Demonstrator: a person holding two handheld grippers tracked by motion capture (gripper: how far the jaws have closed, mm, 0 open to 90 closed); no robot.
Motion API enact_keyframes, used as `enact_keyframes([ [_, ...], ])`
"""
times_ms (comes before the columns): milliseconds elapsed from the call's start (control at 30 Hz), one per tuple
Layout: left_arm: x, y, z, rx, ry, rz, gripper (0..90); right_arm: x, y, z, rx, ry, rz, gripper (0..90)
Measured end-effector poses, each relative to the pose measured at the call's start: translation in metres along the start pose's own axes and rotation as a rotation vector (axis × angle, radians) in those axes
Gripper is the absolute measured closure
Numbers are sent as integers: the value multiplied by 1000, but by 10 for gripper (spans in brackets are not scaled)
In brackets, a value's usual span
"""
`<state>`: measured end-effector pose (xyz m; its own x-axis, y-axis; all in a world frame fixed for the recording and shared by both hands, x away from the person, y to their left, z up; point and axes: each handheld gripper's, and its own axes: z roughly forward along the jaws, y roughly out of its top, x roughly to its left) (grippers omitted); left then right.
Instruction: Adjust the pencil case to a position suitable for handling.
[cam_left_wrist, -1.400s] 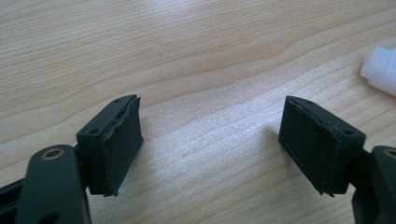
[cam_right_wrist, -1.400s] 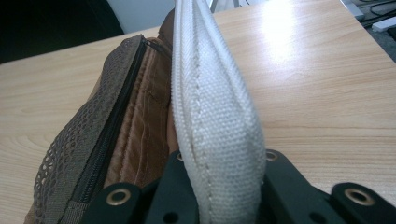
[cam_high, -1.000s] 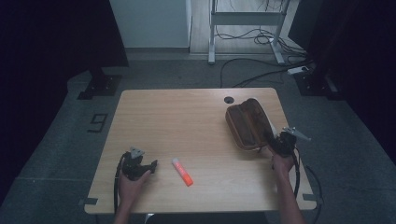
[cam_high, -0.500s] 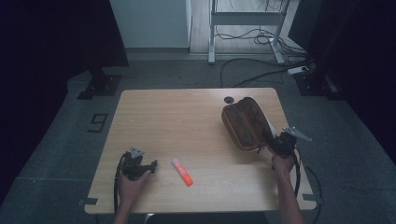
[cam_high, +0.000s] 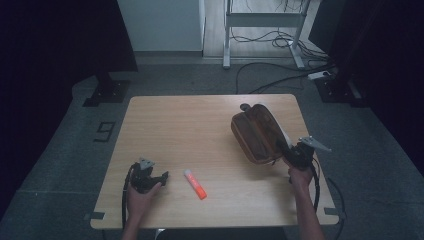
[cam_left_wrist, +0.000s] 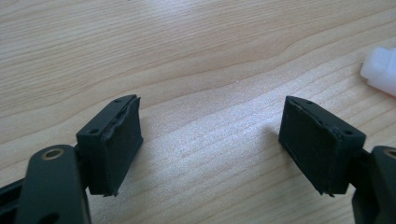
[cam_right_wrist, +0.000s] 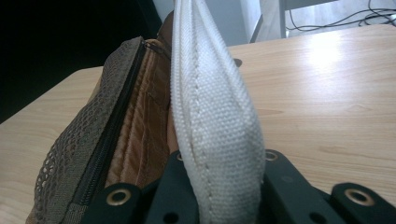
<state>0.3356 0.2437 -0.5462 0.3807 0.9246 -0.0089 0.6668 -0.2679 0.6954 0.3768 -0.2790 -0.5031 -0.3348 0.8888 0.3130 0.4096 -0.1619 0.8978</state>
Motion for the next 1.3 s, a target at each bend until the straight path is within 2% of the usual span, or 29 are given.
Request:
enact_keyframes([
  [733,0,0,0,0,0,0,209,28,-4,8,31,67,-56,836],
  [1300,0,0,0,0,0,1,209,36,-8,13,51,119,-65,837],
])
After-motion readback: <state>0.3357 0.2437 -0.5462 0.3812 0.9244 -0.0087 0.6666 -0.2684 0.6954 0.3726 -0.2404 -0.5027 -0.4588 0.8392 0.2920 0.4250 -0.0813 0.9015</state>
